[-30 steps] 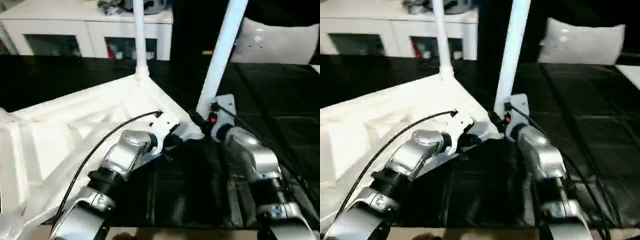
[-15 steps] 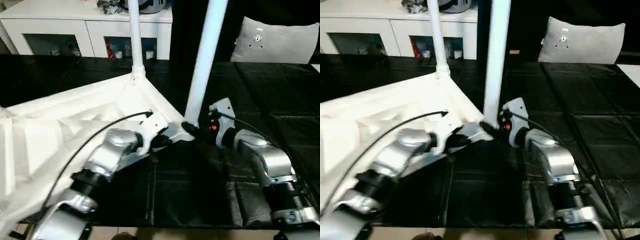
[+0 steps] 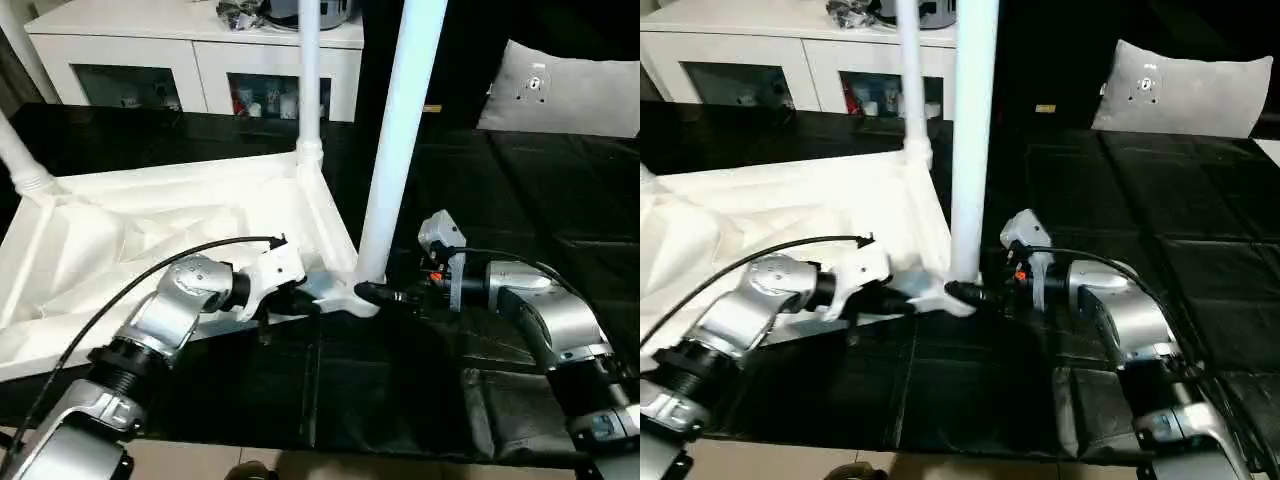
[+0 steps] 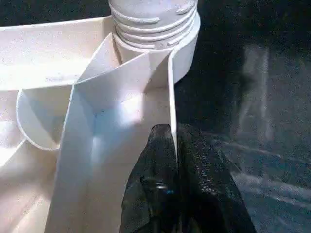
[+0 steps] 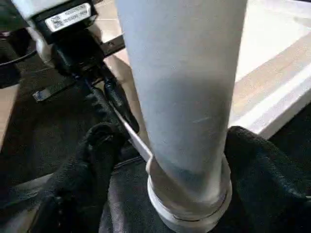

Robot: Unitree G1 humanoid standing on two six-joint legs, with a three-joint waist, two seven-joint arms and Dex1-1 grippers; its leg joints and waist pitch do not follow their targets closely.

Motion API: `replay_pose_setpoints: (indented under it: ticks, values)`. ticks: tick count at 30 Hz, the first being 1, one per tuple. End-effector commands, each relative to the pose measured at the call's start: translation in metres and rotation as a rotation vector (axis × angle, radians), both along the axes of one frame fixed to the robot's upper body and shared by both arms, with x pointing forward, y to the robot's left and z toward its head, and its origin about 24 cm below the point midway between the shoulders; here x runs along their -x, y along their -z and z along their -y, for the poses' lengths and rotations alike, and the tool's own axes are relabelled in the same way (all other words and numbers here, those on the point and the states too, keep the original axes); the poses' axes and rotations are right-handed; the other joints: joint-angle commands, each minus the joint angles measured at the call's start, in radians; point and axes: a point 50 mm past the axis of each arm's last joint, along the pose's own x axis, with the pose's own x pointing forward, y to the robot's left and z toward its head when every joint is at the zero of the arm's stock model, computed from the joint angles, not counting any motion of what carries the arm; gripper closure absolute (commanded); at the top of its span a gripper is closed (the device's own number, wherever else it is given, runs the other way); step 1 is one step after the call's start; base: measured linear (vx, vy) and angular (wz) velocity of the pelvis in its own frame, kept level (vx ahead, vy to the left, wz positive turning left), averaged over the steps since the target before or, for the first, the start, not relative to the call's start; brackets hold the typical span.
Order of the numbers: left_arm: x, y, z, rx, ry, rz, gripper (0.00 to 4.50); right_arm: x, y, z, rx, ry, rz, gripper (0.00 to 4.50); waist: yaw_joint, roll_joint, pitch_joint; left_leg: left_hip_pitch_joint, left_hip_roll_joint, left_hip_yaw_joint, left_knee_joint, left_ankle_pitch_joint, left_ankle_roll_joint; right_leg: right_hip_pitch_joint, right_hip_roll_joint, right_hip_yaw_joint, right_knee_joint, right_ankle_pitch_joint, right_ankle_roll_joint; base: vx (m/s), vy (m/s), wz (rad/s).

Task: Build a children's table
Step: Rotate leg to tighten

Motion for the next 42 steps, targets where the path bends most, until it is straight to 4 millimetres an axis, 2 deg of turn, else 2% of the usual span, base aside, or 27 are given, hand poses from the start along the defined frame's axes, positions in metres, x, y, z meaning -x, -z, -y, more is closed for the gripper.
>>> replay_pose_setpoints:
  ticks: [1, 5, 6, 8, 9, 12, 15, 19, 22, 25, 27, 29, 33, 35, 37, 39, 40, 41, 42]
  values:
    - [0.001, -0.003, 0.001, -0.022, 0.037, 0.023, 4.50, 0.003, 0.001, -0.010, -0.017, -0.092, -0.019, 1.11, 0.001, 0.001, -0.073, 0.022, 0.059, -0.023, -0.071, -0.205, 0.018, 0.050, -0.082, 0.048, -0.062, -0.144, -0.241, 0.000, 0.000, 0.00]
    - [0.003, -0.003, -0.006, -0.036, 0.054, 0.010, 4.50, 0.003, 0.001, -0.010, -0.018, -0.135, -0.032, 1.48, 0.002, 0.000, -0.073, 0.021, 0.058, -0.023, -0.070, -0.196, 0.021, 0.051, -0.082, 0.047, -0.062, -0.148, -0.241, 0.000, 0.000, 0.00]
    - [0.003, -0.002, -0.008, -0.037, 0.057, 0.008, 4.50, 0.003, 0.002, -0.010, -0.021, -0.142, -0.033, 1.56, 0.001, -0.003, -0.073, 0.021, 0.059, -0.022, -0.070, -0.192, 0.022, 0.050, -0.082, 0.047, -0.062, -0.143, -0.241, 0.000, 0.000, 0.00]
    - [0.003, -0.002, -0.009, -0.037, 0.058, 0.007, 4.50, 0.002, 0.002, -0.010, -0.022, -0.145, -0.034, 1.60, 0.002, 0.000, -0.073, 0.023, 0.059, -0.021, -0.070, -0.195, 0.021, 0.048, -0.081, 0.047, -0.062, -0.149, -0.243, 0.000, 0.000, 0.00]
    - [0.003, -0.003, -0.009, -0.036, 0.059, 0.006, 4.50, 0.002, 0.002, -0.010, -0.024, -0.148, -0.036, 1.78, 0.002, 0.001, -0.073, 0.022, 0.059, -0.022, -0.070, -0.195, 0.021, 0.048, -0.082, 0.047, -0.061, -0.149, -0.245, 0.000, 0.000, 0.00]
    - [0.003, -0.002, -0.009, -0.032, 0.059, 0.002, 4.50, 0.002, 0.004, -0.011, -0.040, -0.150, -0.047, 1.96, 0.003, 0.000, -0.074, 0.022, 0.059, -0.022, -0.070, -0.190, 0.020, 0.049, -0.082, 0.047, -0.060, -0.143, -0.246, 0.000, 0.000, 0.00]
    - [0.002, -0.002, -0.004, -0.006, 0.049, -0.003, 4.50, 0.008, 0.009, -0.015, -0.068, -0.159, -0.069, 2.31, 0.004, 0.002, -0.075, 0.021, 0.058, -0.021, -0.069, -0.183, 0.023, 0.049, -0.081, 0.047, -0.058, -0.128, -0.249, 0.000, 0.000, 0.00]
    - [0.001, -0.002, 0.000, 0.008, 0.037, -0.006, 4.50, 0.012, 0.012, -0.018, -0.081, -0.156, -0.076, 2.51, 0.010, 0.001, -0.075, 0.022, 0.059, -0.021, -0.068, -0.182, 0.024, 0.049, -0.081, 0.048, -0.059, -0.126, -0.247, 0.000, 0.000, 0.00]
    - [-0.004, -0.003, 0.014, 0.055, -0.012, -0.004, 4.50, 0.012, 0.016, -0.026, -0.089, -0.071, -0.077, 2.54, 0.013, 0.004, -0.073, 0.024, 0.060, -0.022, -0.070, -0.192, 0.017, 0.047, -0.081, 0.048, -0.062, -0.148, -0.239, 0.000, 0.000, 0.00]
    - [-0.009, -0.005, 0.027, 0.089, -0.071, 0.010, 4.50, 0.006, 0.016, -0.035, -0.091, 0.040, -0.061, 2.56, 0.012, 0.004, -0.067, 0.026, 0.057, -0.023, -0.076, -0.240, -0.001, 0.045, -0.083, 0.050, -0.074, -0.237, -0.218, 0.000, 0.000, 0.00]
    - [-0.012, -0.006, 0.034, 0.104, -0.111, 0.016, 4.50, 0.003, 0.016, -0.040, -0.089, 0.117, -0.054, 2.57, 0.004, 0.004, -0.060, 0.033, 0.055, -0.029, -0.084, -0.306, -0.031, 0.043, -0.087, 0.049, -0.089, -0.373, -0.180, 0.000, 0.000, 0.00]
    - [-0.015, -0.007, 0.042, 0.120, -0.158, 0.022, 4.50, -0.002, 0.018, -0.046, -0.079, 0.218, -0.060, 2.58, -0.002, 0.003, -0.060, 0.036, 0.056, -0.033, -0.087, -0.326, -0.046, 0.042, -0.088, 0.050, -0.092, -0.412, -0.159, 0.000, 0.000, 0.00]
    - [-0.020, -0.010, 0.061, 0.156, -0.249, 0.035, 4.50, -0.010, 0.020, -0.058, -0.070, 0.395, -0.071, 2.59, -0.014, 0.001, -0.064, 0.029, 0.054, -0.036, -0.090, -0.309, -0.047, 0.047, -0.088, 0.050, -0.090, -0.365, -0.155, 0.000, 0.000, 0.00]
    - [-0.024, -0.015, 0.081, 0.215, -0.341, 0.040, 4.50, -0.020, 0.021, -0.064, -0.067, 0.598, -0.078, 2.59, -0.025, 0.004, -0.065, 0.031, 0.051, -0.031, -0.087, -0.290, -0.050, 0.040, -0.083, 0.053, -0.087, -0.317, -0.173, 0.000, 0.000, 0.00]
    - [-0.024, -0.016, 0.085, 0.222, -0.347, 0.041, 4.50, -0.020, 0.021, -0.065, -0.071, 0.614, -0.072, 2.59, -0.028, 0.002, -0.071, 0.028, 0.049, -0.032, -0.084, -0.260, -0.043, 0.047, -0.084, 0.050, -0.085, -0.278, -0.177, 0.000, 0.000, 0.00]
    - [-0.022, -0.015, 0.091, 0.220, -0.355, 0.044, 4.50, -0.018, 0.018, -0.069, -0.086, 0.598, -0.038, 2.59, -0.030, 0.003, -0.073, 0.021, 0.048, -0.029, -0.079, -0.209, -0.018, 0.052, -0.083, 0.051, -0.079, -0.195, -0.180, 0.000, 0.000, 0.00]
    - [-0.021, -0.014, 0.091, 0.216, -0.354, 0.045, 4.50, -0.017, 0.016, -0.070, -0.099, 0.591, -0.033, 2.25, -0.029, 0.002, -0.075, 0.021, 0.048, -0.028, -0.077, -0.194, -0.011, 0.053, -0.081, 0.051, -0.077, -0.168, -0.184, 0.000, 0.000, 0.00]
    - [-0.021, -0.013, 0.090, 0.208, -0.359, 0.048, 4.50, -0.015, 0.015, -0.069, -0.119, 0.586, -0.032, 2.05, -0.029, 0.001, -0.078, 0.018, 0.046, -0.026, -0.075, -0.157, 0.006, 0.057, -0.079, 0.050, -0.071, -0.104, -0.195, 0.000, 0.000, 0.00]
    - [-0.022, -0.012, 0.088, 0.198, -0.355, 0.053, 4.50, -0.015, 0.014, -0.068, -0.121, 0.574, -0.026, 2.05, -0.028, 0.004, -0.078, 0.018, 0.045, -0.025, -0.072, -0.134, 0.021, 0.056, -0.078, 0.051, -0.067, -0.062, -0.205, 0.000, 0.000, 0.00]
